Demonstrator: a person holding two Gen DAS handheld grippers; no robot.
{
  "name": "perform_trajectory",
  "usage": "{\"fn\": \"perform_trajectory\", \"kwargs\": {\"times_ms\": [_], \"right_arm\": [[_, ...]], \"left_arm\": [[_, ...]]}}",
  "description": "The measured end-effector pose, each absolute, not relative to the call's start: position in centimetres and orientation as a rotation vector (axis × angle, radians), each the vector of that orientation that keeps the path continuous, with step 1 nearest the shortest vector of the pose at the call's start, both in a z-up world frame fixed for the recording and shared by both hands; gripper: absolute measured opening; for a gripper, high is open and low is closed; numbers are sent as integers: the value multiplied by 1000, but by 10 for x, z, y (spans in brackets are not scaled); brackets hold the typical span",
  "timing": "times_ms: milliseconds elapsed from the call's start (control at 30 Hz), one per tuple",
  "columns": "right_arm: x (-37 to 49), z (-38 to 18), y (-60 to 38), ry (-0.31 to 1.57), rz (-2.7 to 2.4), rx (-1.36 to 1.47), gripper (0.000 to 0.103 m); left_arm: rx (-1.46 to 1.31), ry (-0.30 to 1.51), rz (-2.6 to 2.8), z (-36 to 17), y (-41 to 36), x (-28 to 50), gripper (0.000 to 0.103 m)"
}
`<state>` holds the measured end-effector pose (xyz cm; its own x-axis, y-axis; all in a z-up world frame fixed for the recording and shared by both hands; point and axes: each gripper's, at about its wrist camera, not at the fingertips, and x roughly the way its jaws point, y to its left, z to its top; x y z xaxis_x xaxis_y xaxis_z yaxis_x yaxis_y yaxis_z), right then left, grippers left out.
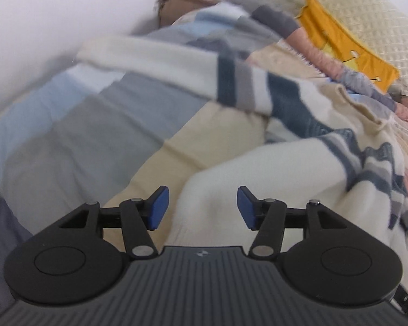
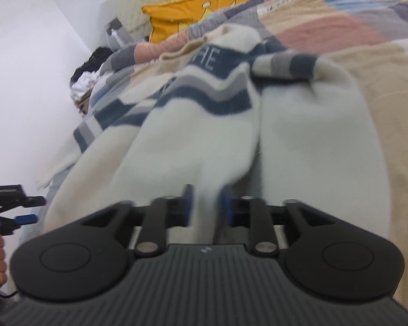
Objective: Fold large clothes
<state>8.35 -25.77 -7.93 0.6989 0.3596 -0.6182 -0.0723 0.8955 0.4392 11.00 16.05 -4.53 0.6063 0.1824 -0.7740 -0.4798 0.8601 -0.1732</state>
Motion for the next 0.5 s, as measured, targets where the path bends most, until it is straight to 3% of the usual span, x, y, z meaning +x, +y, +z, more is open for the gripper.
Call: {"fn": "perform_trajectory", "kwargs": {"times_ms": [67,300,500], "right_arm": [[81,-73,-264,727,238,422,70],[79,-51,-291,602,122,426,70],[95,-65,-328,644,-44,517,70]], "left_arm": [[-353,819,358,-34,149,109,62],[-275,785,139,-4,84,124,63],[-234,803,-21,-18,31,152,63]]}}
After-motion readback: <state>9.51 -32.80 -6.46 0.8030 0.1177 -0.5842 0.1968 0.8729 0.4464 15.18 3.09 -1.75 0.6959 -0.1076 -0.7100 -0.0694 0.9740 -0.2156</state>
